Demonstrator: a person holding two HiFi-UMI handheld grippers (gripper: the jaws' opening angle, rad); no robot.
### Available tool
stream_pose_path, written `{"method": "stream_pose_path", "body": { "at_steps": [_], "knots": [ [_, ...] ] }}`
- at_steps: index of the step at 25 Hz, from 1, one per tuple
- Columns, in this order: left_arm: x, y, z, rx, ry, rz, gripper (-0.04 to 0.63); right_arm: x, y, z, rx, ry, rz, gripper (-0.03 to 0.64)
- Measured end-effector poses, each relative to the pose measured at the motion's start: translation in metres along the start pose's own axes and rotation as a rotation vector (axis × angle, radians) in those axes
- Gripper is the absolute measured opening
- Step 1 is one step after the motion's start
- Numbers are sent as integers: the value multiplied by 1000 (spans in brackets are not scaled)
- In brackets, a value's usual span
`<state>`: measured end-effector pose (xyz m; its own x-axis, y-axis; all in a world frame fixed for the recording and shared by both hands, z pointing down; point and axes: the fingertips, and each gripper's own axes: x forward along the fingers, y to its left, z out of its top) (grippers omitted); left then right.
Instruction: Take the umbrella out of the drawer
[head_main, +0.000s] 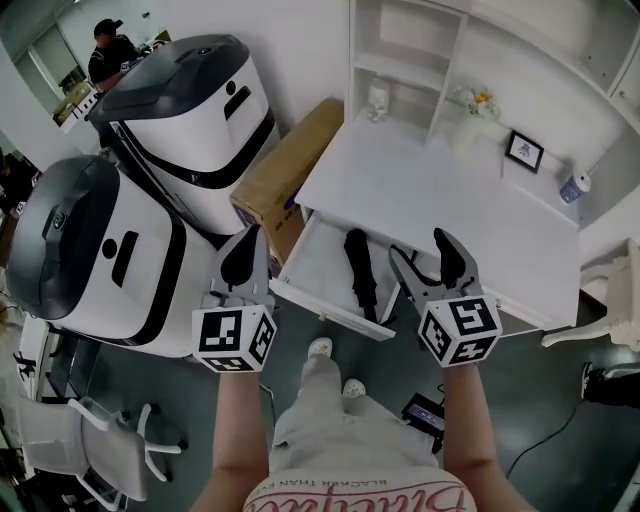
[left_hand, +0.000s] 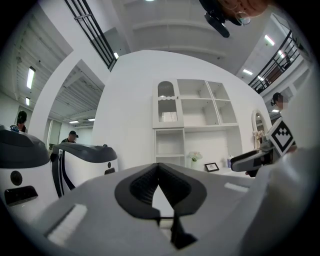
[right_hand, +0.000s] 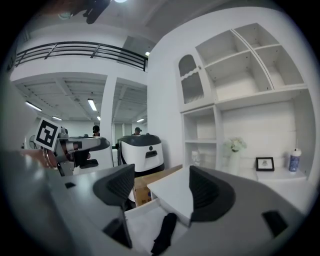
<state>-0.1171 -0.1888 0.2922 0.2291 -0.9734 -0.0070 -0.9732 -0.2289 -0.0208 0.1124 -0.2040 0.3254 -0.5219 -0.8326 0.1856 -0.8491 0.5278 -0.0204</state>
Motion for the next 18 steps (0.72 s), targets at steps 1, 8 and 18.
{"method": "stream_pose_path", "body": {
  "at_steps": [1, 8, 18],
  "knots": [
    [5, 3, -3, -3, 6, -5, 9, 6, 0, -4, 2, 14, -1, 314],
    [44, 25, -33, -19, 75, -48, 9, 54, -5, -46, 47, 141, -51, 314],
    [96, 60, -80, -47, 172, -98, 9, 114, -2, -122, 98, 338, -65, 314]
  ]
}}
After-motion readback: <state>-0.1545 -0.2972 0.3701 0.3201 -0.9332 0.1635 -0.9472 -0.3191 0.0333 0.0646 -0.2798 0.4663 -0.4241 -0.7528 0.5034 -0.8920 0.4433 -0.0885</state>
